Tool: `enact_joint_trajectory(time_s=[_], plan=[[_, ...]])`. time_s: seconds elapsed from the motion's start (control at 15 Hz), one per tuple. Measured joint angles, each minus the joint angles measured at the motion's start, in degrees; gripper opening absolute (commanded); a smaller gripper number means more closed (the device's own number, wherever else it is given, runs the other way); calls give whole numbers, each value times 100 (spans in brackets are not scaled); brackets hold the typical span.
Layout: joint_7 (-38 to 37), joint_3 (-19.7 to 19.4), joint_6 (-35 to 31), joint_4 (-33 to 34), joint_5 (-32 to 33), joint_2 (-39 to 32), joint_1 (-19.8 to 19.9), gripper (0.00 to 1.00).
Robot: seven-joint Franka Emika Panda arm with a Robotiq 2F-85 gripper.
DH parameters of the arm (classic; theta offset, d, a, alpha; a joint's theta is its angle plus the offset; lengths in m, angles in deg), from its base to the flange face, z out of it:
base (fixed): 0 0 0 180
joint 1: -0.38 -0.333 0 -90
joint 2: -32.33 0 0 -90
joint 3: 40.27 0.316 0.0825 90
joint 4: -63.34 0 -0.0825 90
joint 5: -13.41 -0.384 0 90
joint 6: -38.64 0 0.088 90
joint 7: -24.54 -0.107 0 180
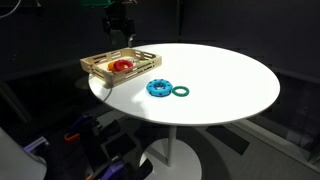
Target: Pick up the red ring from the tray and put it on the table
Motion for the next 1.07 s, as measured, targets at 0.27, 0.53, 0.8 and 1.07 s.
enact_joint_trajectory(time_s=[0.27, 0.53, 0.8, 1.07], plan=[[0, 0, -417, -4, -45, -263, -49, 100], [0, 0, -733, -8, -151, -576, -110, 100], [30, 1, -956, -17, -337, -842, -167, 100], [75, 17, -1188, -35, -571, -1045, -237, 100]])
